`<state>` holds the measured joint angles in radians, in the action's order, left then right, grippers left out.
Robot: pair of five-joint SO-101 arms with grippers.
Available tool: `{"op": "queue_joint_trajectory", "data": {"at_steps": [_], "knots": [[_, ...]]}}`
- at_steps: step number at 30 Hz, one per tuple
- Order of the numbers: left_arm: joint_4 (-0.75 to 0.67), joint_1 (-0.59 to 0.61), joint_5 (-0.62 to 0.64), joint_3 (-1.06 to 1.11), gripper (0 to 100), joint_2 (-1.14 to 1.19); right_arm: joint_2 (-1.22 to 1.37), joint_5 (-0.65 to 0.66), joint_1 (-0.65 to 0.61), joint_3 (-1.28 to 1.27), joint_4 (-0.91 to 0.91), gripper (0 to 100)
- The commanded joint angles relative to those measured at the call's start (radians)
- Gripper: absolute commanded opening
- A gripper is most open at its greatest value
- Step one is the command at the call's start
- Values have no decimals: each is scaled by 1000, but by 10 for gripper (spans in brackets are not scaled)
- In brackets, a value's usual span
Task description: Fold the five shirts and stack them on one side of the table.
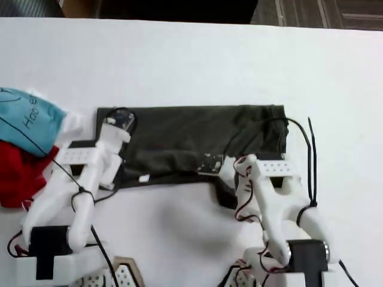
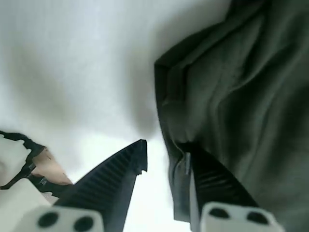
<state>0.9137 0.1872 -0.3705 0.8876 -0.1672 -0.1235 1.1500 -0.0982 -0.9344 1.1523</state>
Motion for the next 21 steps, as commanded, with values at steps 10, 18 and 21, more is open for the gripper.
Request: {"op": "queue_joint_trajectory", "data": {"at_steps": [10, 18, 21], "knots": [[-18, 12, 3, -7, 25, 6, 93, 5, 35, 117, -5, 20], [-20, 12, 3, -7, 25, 8, 93, 9, 33, 400, 254, 20], [-20, 12, 2, -7, 25, 8, 97, 9, 33, 540, 331, 20]]}}
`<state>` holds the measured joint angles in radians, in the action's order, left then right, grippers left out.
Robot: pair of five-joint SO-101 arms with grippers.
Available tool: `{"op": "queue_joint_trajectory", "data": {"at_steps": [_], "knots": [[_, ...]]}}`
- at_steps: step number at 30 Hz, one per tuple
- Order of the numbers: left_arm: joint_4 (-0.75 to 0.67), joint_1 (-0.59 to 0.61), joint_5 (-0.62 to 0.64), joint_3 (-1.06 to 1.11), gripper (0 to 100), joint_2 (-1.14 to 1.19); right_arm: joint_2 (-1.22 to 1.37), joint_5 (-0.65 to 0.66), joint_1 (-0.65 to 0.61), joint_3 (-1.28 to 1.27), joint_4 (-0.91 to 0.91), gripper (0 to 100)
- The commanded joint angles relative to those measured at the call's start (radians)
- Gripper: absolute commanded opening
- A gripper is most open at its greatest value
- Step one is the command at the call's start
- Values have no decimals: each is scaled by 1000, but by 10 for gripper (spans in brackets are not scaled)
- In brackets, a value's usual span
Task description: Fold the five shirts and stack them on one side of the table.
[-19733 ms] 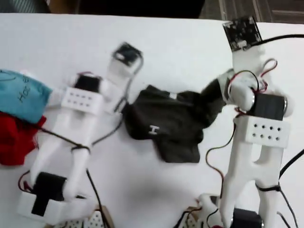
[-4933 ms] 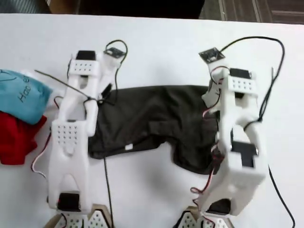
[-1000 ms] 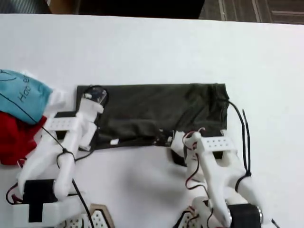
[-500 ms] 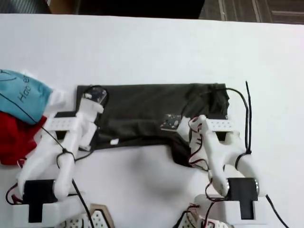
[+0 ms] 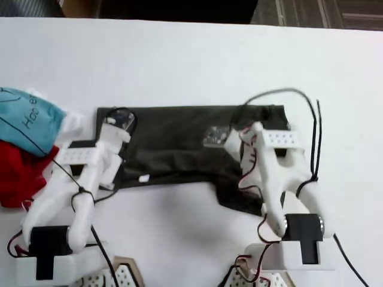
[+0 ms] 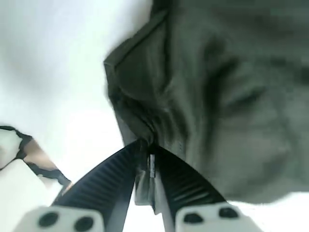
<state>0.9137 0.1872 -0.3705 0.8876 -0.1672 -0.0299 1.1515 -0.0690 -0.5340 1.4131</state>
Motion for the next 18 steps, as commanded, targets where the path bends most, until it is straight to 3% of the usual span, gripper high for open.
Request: {"op": "queue_joint_trajectory", "data": {"at_steps": [1, 6, 13, 18], "knots": [[-20, 12, 2, -7, 25, 8, 7, 8, 4, 178, 91, 20], [-20, 12, 2, -7, 25, 8, 8, 8, -5, 276, 116, 20], [-21, 12, 2, -7, 25, 8, 1, -2, -4, 224, 159, 29], [-21, 12, 2, -7, 25, 8, -2, 8, -5, 126, 197, 170]]}}
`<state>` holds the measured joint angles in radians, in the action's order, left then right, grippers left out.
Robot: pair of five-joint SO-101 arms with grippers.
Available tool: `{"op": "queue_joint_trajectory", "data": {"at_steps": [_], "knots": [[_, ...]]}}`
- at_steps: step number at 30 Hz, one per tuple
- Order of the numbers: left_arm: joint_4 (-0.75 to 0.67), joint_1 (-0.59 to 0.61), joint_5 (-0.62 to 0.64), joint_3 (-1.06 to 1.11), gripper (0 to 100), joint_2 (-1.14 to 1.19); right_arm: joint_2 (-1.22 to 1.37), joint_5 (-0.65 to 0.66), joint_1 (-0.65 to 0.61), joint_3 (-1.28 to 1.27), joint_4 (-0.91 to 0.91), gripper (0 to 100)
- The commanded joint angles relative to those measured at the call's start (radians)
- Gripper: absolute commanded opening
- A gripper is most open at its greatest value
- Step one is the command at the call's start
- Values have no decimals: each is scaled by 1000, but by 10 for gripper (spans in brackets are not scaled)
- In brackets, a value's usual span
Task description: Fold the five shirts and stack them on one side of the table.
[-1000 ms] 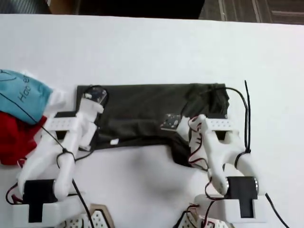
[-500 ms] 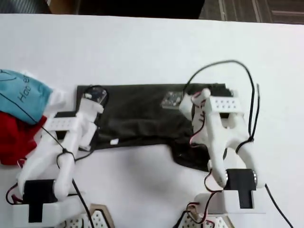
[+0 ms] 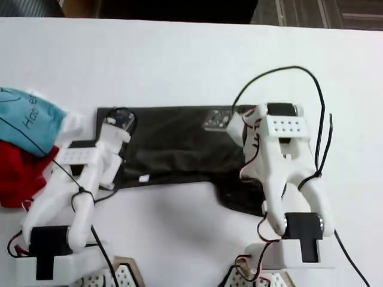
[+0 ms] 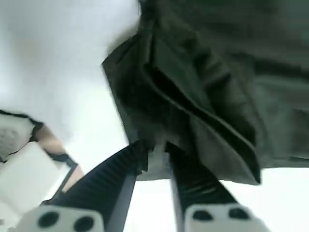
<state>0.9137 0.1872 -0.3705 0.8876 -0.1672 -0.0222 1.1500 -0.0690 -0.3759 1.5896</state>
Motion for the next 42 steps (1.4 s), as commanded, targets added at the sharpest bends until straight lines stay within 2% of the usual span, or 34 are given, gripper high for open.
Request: {"op": "queue_joint_trajectory", "data": {"at_steps": [1, 6, 11, 15, 19, 21, 27, 37, 42], "knots": [[-21, 12, 2, -7, 25, 8, -13, 14, -7, -55, 21, 180], [-21, 12, 2, -7, 25, 8, -79, 74, -73, -190, 4, 170], [-21, 12, 2, -7, 25, 8, -113, 71, -107, -238, -104, 172], [-21, 12, 2, -7, 25, 8, -113, 18, -130, -258, -99, 172], [-21, 12, 2, -7, 25, 8, -120, 11, -199, -377, -113, 171], [-21, 12, 2, -7, 25, 8, -120, 9, -226, -450, -183, 170], [-21, 12, 2, -7, 25, 8, -111, -43, -226, -542, -387, 172], [-21, 12, 2, -7, 25, 8, -111, -46, -223, -542, -461, 170], [-20, 12, 2, -7, 25, 8, -97, -40, -147, -483, -486, 170]]}}
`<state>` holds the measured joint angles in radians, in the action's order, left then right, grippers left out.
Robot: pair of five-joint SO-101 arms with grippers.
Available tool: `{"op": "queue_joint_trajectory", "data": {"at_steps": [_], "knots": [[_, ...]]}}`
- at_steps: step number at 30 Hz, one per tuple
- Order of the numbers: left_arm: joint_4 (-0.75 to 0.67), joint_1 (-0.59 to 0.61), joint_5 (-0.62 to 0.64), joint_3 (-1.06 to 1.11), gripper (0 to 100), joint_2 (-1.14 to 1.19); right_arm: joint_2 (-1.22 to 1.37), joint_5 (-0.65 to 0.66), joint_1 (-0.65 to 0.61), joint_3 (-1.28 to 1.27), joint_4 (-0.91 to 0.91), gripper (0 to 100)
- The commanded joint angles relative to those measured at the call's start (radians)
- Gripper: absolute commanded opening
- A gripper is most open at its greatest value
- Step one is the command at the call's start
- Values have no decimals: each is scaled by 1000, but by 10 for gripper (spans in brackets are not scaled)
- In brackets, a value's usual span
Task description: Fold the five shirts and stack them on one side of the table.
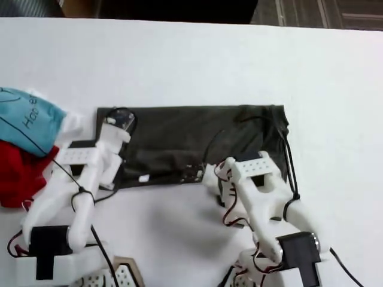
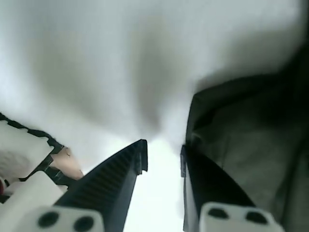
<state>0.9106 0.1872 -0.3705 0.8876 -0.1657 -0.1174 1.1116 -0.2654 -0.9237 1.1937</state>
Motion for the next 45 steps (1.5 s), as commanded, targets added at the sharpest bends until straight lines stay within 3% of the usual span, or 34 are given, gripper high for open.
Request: {"op": "queue_joint_trajectory", "data": {"at_steps": [1, 11, 15, 21, 28, 36, 39, 45], "knots": [[-17, 12, 2, -7, 25, 6, 13, -2, 67, 84, -88, 170], [-17, 12, 2, -7, 25, 6, 240, 0, 87, 250, -39, 158], [-17, 12, 2, -7, 25, 6, 297, 2, 93, 315, -25, 9], [-17, 12, 2, -7, 25, 6, 325, 5, 125, 411, 25, 20], [-17, 12, 2, -7, 25, 6, 328, 5, 142, 623, 222, 20], [-17, 12, 2, -7, 25, 6, 323, 6, 142, 640, 306, 25], [-18, 12, 2, -7, 25, 6, 323, 6, 145, 640, 305, 71], [-18, 12, 2, -7, 25, 6, 323, 6, 142, 632, 328, 277]]}}
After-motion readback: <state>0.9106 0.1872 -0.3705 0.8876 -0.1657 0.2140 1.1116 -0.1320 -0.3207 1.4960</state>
